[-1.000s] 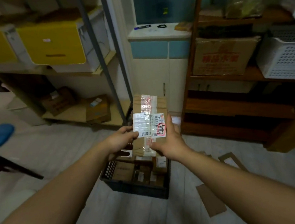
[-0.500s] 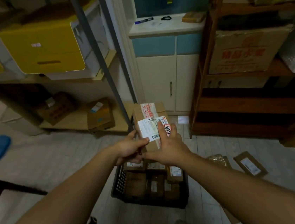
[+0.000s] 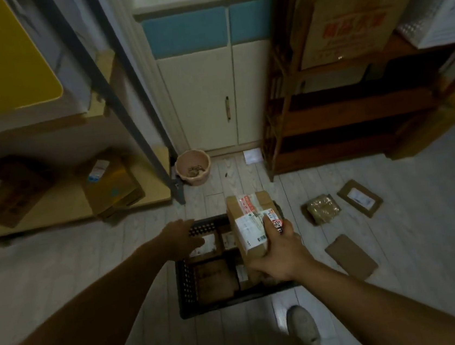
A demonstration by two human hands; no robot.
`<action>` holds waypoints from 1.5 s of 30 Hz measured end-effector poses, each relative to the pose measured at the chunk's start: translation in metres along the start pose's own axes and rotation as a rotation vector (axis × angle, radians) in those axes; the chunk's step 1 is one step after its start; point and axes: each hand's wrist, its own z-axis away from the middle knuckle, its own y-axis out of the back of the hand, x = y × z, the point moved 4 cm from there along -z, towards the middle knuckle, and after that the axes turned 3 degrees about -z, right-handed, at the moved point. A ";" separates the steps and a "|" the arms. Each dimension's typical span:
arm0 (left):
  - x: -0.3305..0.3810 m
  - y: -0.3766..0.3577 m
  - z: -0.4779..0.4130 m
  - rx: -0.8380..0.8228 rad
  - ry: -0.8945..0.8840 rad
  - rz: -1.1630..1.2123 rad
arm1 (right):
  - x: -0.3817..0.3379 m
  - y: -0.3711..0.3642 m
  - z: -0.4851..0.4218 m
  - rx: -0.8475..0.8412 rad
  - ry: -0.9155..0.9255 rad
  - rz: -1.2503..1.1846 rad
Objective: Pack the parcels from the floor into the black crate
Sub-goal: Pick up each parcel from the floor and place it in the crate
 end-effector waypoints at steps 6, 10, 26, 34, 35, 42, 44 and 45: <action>-0.070 -0.072 -0.080 0.013 -0.140 -0.215 | 0.017 -0.101 -0.047 0.007 -0.148 0.008; -0.103 -0.142 -0.147 0.041 -0.158 -0.239 | 0.058 -0.161 -0.101 -0.003 -0.163 0.056; -0.171 -0.321 -0.372 0.100 -0.044 -0.332 | 0.182 -0.330 -0.266 -0.076 -0.184 0.163; -0.182 -0.354 -0.396 0.064 -0.044 -0.334 | 0.197 -0.362 -0.284 -0.165 -0.190 0.354; -0.183 -0.354 -0.396 0.064 -0.045 -0.341 | 0.196 -0.366 -0.286 -0.184 -0.199 0.370; -0.182 -0.351 -0.401 0.042 -0.064 -0.386 | 0.196 -0.383 -0.307 -0.284 -0.279 0.512; -0.182 -0.350 -0.402 0.030 -0.072 -0.401 | 0.198 -0.387 -0.314 -0.325 -0.287 0.567; -0.182 -0.350 -0.401 0.026 -0.071 -0.404 | 0.199 -0.388 -0.316 -0.340 -0.277 0.614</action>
